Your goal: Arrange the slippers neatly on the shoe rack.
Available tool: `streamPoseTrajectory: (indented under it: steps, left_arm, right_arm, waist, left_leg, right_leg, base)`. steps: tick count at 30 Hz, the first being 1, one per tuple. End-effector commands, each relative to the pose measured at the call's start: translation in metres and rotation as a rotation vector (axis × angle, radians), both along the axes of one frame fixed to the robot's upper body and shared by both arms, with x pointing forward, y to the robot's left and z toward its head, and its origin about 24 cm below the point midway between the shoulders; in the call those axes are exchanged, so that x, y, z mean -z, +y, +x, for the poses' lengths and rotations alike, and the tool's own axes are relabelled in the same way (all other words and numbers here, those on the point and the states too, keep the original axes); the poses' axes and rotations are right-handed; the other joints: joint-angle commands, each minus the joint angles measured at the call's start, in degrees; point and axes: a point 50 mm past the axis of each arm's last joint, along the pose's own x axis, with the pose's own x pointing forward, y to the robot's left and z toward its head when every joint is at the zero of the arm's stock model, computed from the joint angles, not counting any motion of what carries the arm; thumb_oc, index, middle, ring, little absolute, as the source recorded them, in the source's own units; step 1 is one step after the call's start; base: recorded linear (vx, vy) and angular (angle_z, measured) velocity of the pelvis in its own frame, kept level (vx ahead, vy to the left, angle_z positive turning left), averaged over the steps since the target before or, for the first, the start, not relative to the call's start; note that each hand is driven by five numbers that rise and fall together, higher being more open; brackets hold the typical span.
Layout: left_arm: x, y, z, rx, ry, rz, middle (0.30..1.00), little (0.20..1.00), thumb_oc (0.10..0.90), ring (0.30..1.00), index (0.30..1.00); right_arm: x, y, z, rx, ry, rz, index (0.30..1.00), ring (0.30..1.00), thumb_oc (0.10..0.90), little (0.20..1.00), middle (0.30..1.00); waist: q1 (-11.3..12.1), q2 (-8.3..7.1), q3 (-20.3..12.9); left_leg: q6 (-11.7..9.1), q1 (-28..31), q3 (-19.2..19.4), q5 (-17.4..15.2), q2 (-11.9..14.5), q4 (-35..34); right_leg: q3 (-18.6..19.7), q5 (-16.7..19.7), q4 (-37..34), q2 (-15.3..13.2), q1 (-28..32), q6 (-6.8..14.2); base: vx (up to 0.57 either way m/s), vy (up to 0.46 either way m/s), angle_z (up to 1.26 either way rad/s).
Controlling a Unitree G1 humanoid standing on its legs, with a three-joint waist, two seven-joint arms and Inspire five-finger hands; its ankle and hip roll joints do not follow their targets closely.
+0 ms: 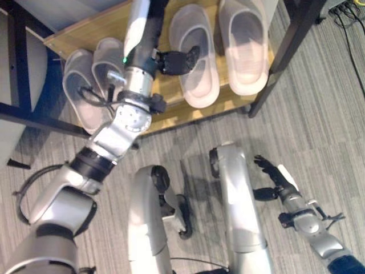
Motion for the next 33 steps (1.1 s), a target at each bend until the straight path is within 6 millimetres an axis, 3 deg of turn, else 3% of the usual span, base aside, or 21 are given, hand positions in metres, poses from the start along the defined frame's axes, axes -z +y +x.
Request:
streamPoseTrajectory:
  steps: [1, 11, 26, 33]
  left_arm:
    - [-0.051, 0.02, -0.035, 0.114, -0.237, -0.141, 0.9, 0.9, 0.8, 0.9, 0.9]
    - [-0.013, 0.028, -0.046, 0.306, -0.012, -0.207, 0.9, 0.9, 0.8, 0.9, 0.9]
    - [0.015, 0.015, -0.048, 0.403, 0.204, -0.012, 0.9, 0.9, 0.8, 0.9, 0.9]
    - [0.023, 0.003, -0.042, 0.427, 0.239, -0.013, 0.9, 0.9, 0.8, 0.9, 0.9]
  right_arm:
    - [-0.037, 0.015, 0.006, -0.057, -0.201, 0.039, 0.9, 0.9, 0.8, 0.9, 0.9]
    - [-0.034, 0.012, 0.002, -0.033, -0.181, 0.028, 0.9, 0.9, 0.8, 0.9, 0.9]
    - [-0.033, 0.009, 0.002, -0.039, -0.153, 0.019, 0.9, 0.9, 0.8, 0.9, 0.9]
    - [-0.032, 0.011, 0.003, -0.048, -0.144, 0.021, 0.9, 0.9, 0.8, 0.9, 0.9]
  waist:
    - [3.0, -1.5, -2.0]
    - [4.2, -0.76, -2.0]
    - [4.1, -0.99, -2.0]
    - [3.8, -1.19, -2.0]
  left_leg:
    - [-4.1, -5.0, -7.8, 3.4, -1.5, -0.9]
    - [-4.1, -5.0, -8.4, 3.3, -1.6, -1.2]
    - [-4.2, -5.0, -8.2, 3.0, -1.9, -1.7]
    - [-3.9, -5.0, -8.0, 3.1, -2.0, -1.6]
  right_leg:
    - [7.1, -4.8, 3.5, -2.8, 7.6, -0.4]
    - [6.8, -4.5, 3.2, -2.9, 7.6, -0.9]
    - [7.8, -4.3, 2.7, -2.9, 7.6, -0.7]
    - [7.9, -4.3, 2.5, -3.0, 7.6, -0.6]
  base:
    - [0.0, 0.0, 0.0]
    - [0.0, 0.0, 0.0]
    - [0.0, -0.005, 0.04]
    - [0.0, 0.0, 0.0]
